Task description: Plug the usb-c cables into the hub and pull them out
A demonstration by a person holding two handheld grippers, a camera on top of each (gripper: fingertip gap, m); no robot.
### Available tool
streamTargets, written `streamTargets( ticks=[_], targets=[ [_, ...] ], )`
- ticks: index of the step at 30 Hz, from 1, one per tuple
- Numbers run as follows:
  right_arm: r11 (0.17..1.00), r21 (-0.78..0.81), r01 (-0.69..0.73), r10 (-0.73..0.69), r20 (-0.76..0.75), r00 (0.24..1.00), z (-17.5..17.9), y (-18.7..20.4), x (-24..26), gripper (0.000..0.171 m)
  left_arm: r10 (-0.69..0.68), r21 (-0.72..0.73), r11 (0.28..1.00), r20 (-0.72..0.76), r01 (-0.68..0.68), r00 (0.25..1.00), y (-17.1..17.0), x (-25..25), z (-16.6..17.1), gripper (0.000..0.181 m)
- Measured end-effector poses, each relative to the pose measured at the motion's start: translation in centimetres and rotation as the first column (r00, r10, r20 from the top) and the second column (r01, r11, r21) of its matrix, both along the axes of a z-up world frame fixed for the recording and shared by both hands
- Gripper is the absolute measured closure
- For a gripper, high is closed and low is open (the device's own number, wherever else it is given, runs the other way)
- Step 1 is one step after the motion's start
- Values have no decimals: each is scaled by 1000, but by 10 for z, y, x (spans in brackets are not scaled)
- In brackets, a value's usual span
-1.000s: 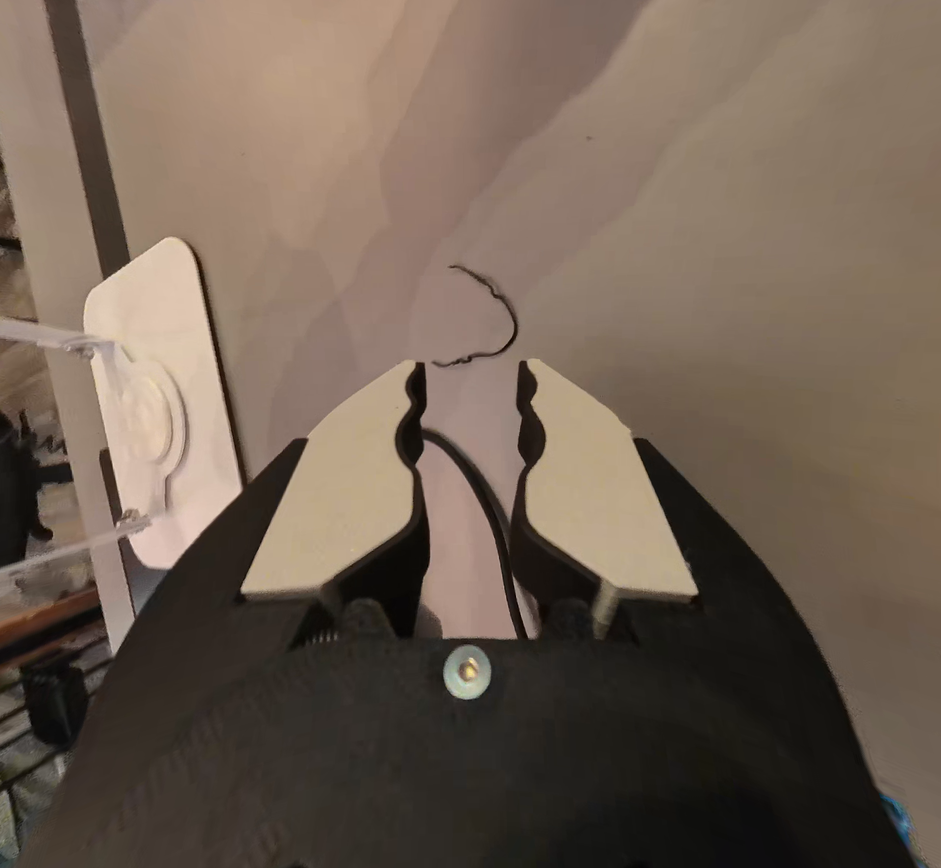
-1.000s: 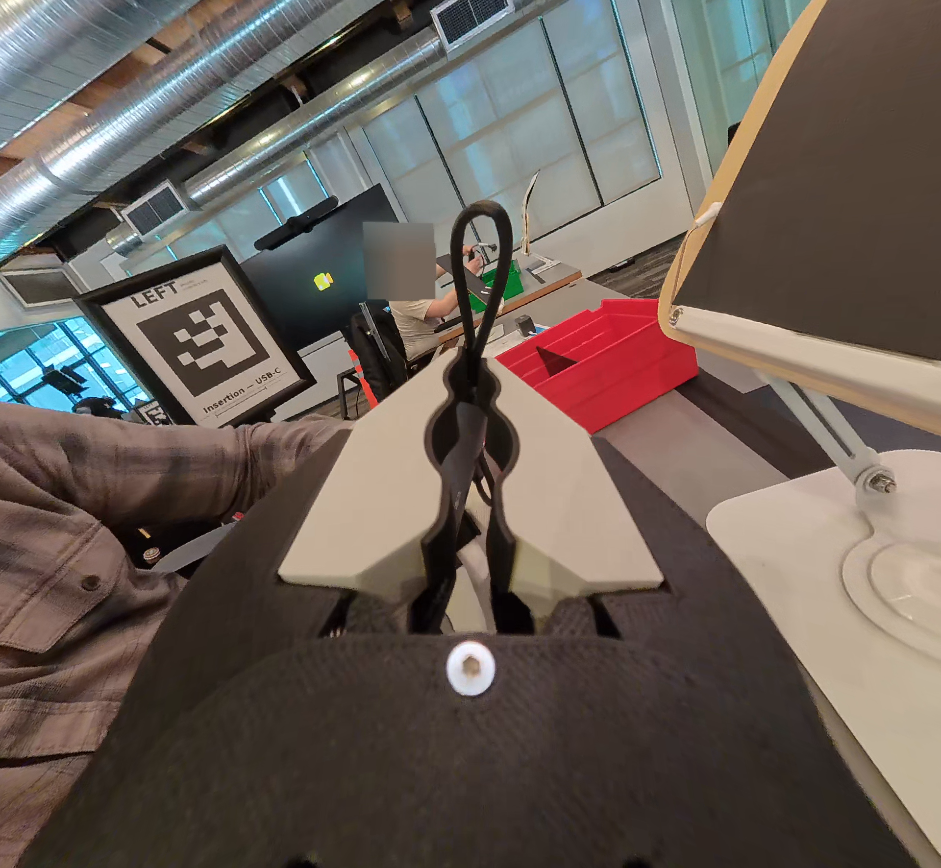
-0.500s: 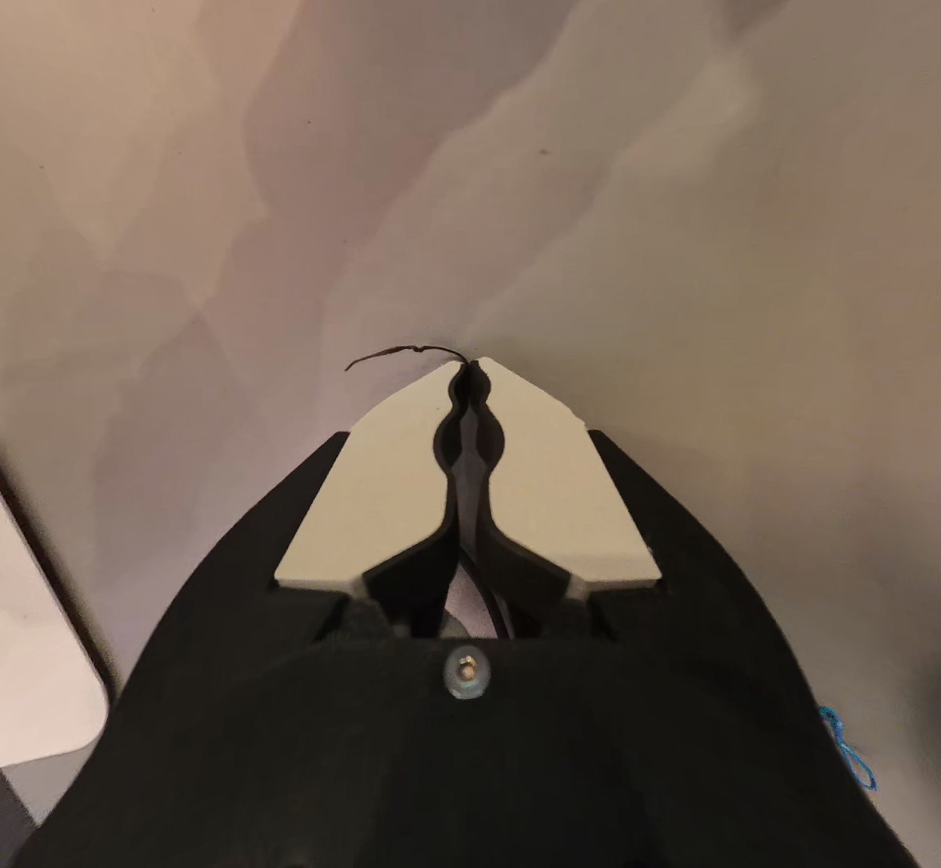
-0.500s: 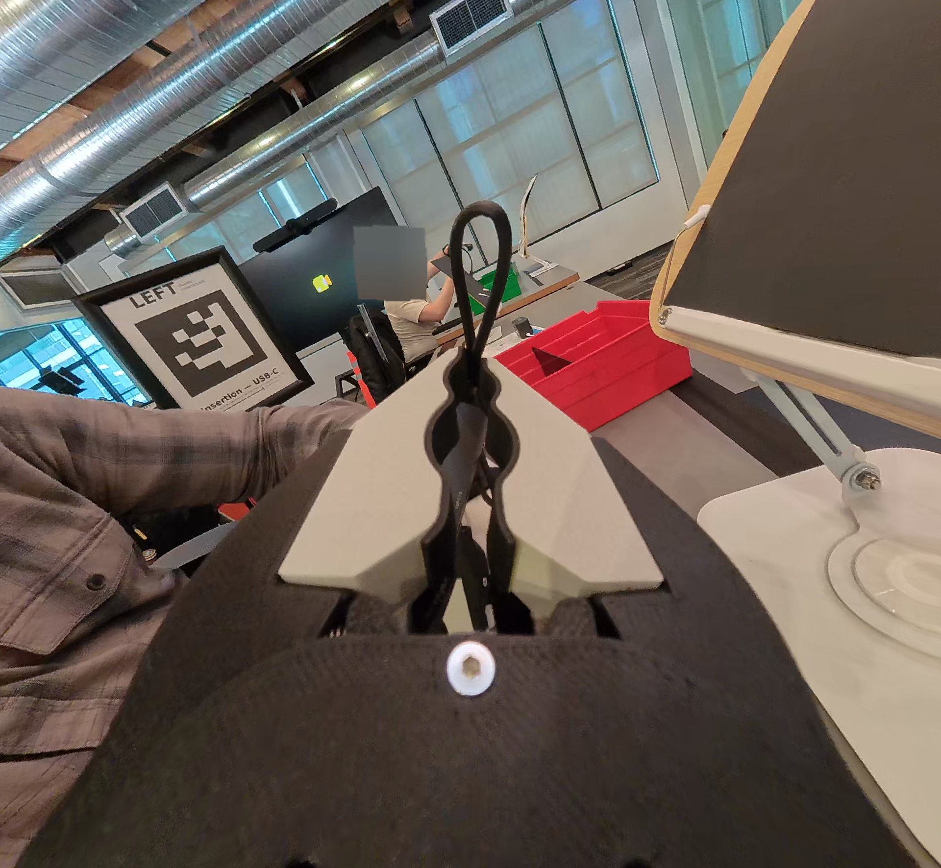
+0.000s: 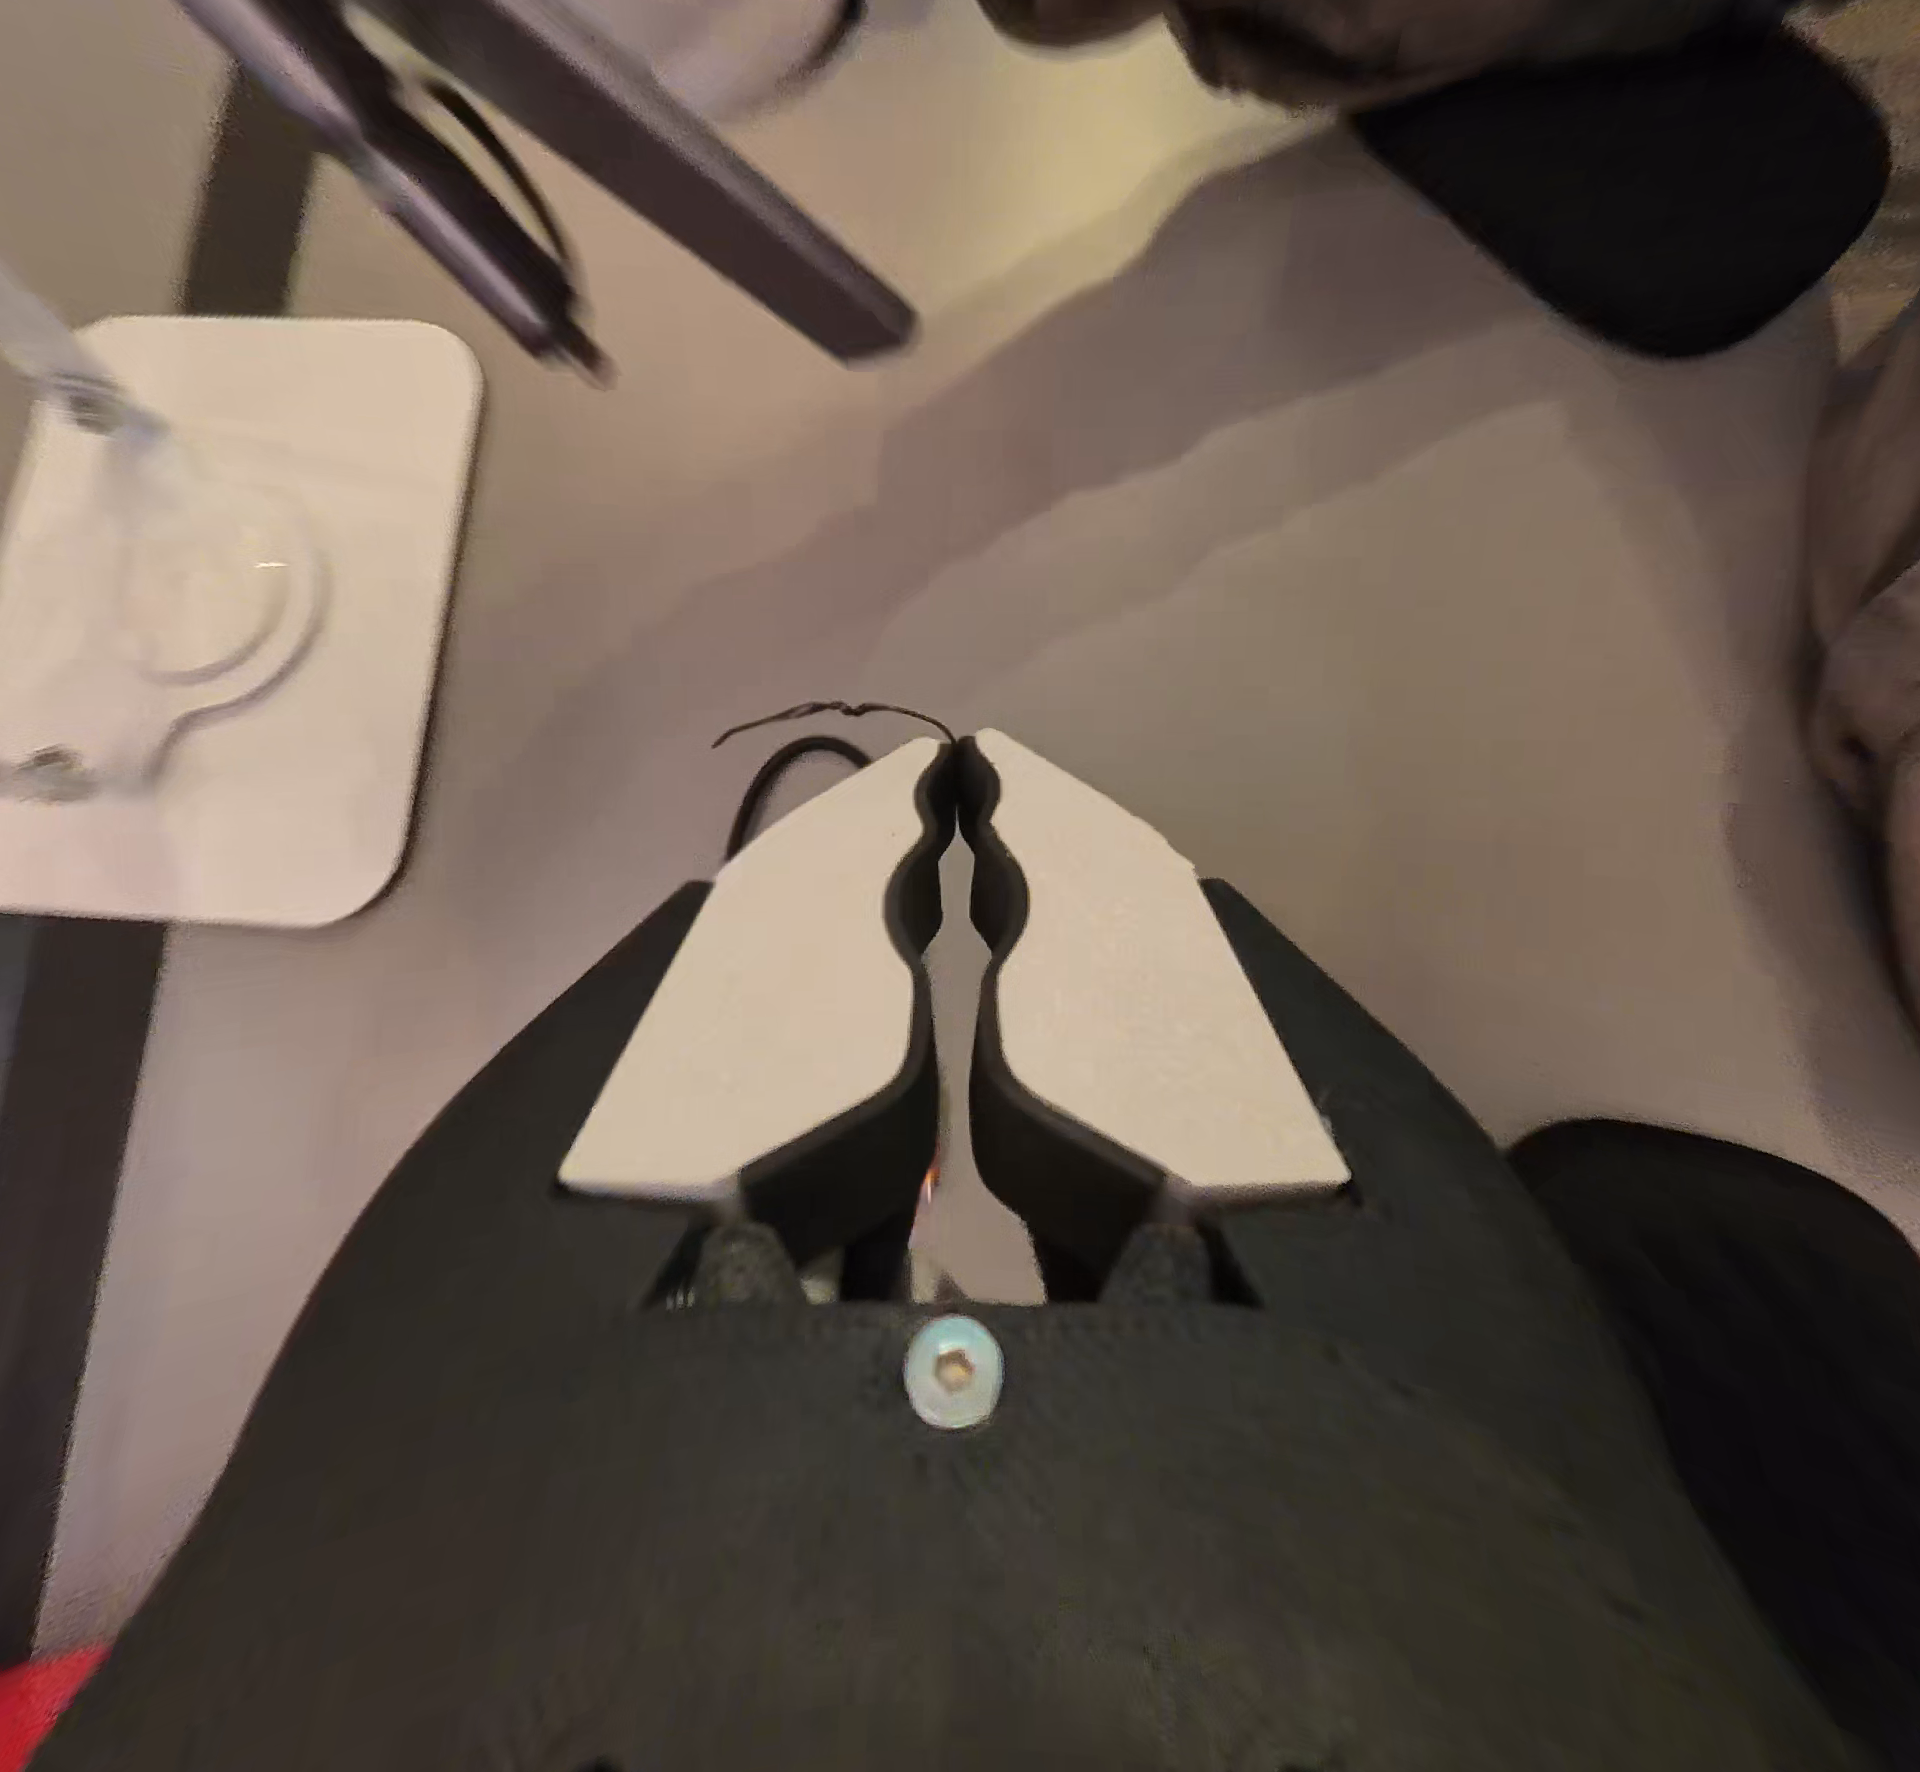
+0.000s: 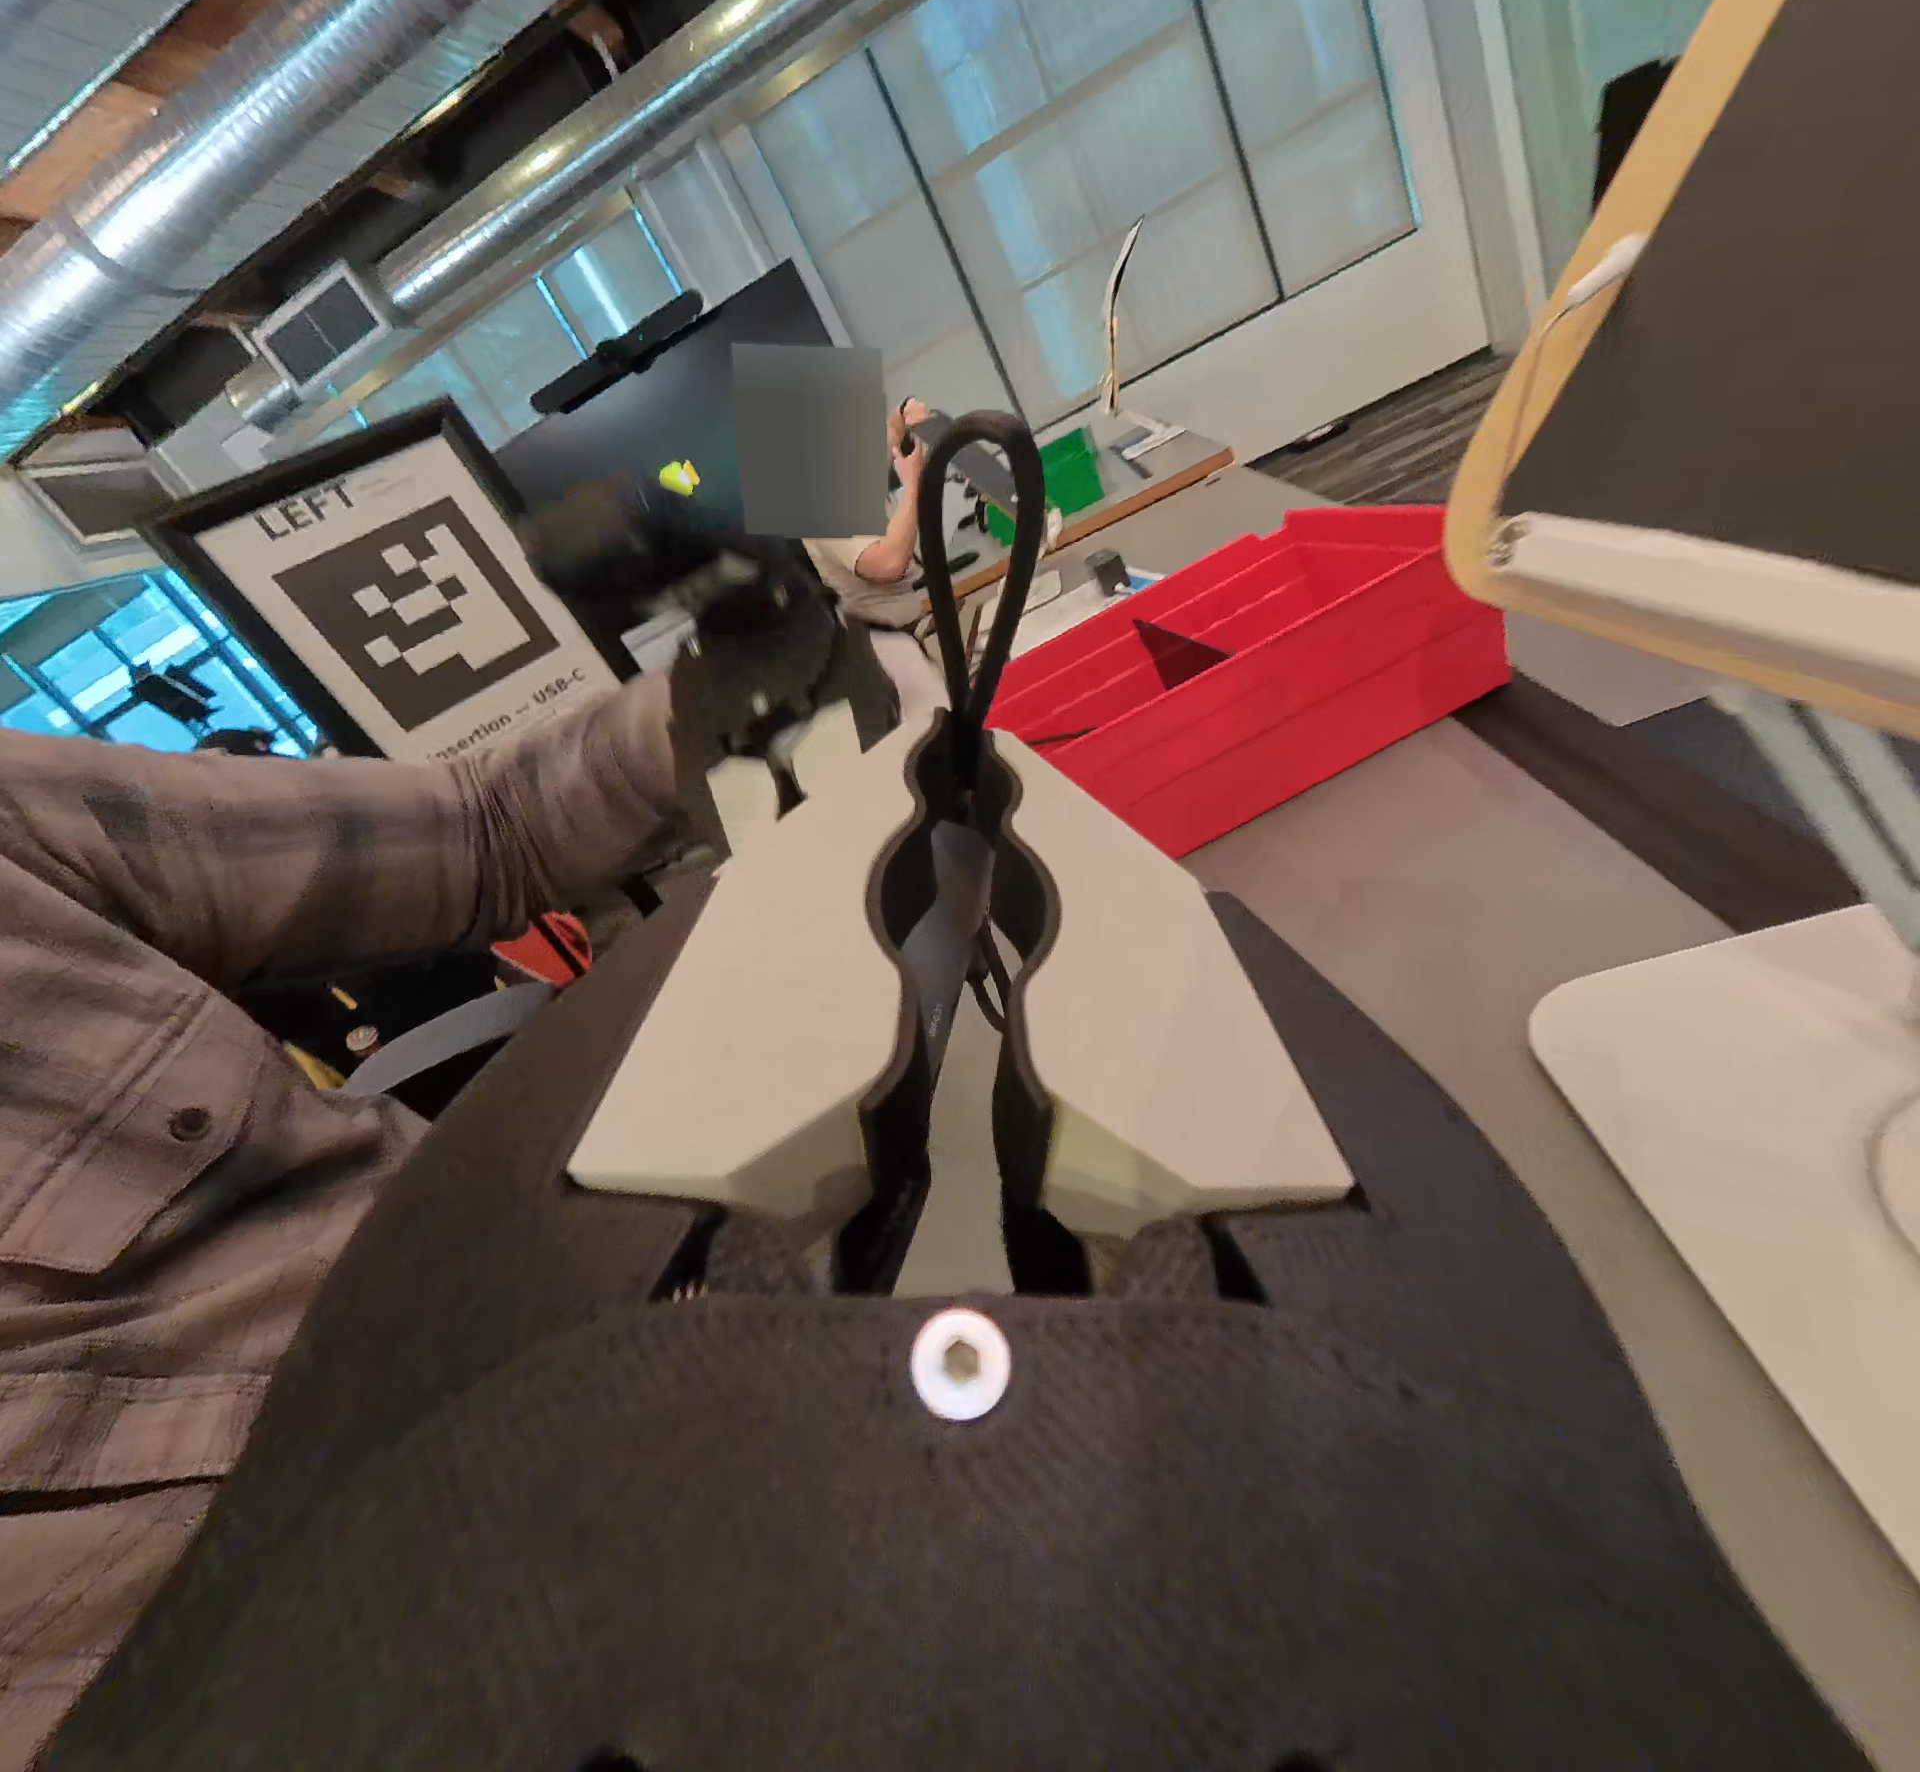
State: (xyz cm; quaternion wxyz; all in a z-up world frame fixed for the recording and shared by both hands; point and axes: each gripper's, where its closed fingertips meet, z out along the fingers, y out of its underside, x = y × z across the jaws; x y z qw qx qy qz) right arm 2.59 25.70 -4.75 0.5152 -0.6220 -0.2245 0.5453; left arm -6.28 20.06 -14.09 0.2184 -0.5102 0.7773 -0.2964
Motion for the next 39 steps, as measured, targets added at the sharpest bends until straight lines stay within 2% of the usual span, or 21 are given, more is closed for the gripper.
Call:
streamTargets(
  ticks=[3, 6, 9, 14, 19, 27, 39],
  targets=[
    [999, -17, -32, 33, 36, 999, -12, -1, -29, 170, 56, -2, 998, 58, -56, 997, 8, -11, 38, 181],
    [998, -37, -60, 62, 64, 996, -24, -3, -56, 170, 54, 25, 998, 53, -55, 997, 9, -14, 61, 181],
    [993, -70, -93, 97, 69, 993, -35, -5, -74, 170, 2, 63, 998, 20, -3, 1000, 6, -11, 75, 181],
    [984, -126, -128, 138, 69, 988, -49, -8, -91, 171, -107, 0, 994, -26, 107, 994, -10, -2, 89, 181],
    [975, -166, -148, 160, 57, 986, -58, -9, -100, 171, -52, -30, 998, -93, 49, 994, 8, 13, 76, 181],
    [969, -191, -159, 164, 11, 986, -55, -9, -98, 171, 25, -67, 997, -188, -38, 982, 28, 10, 57, 181],
    [960, -211, -185, 188, -5, 982, -59, -12, -101, 171, 83, -82, 992, -206, -101, 975, 40, 11, 50, 181]
  ],
)
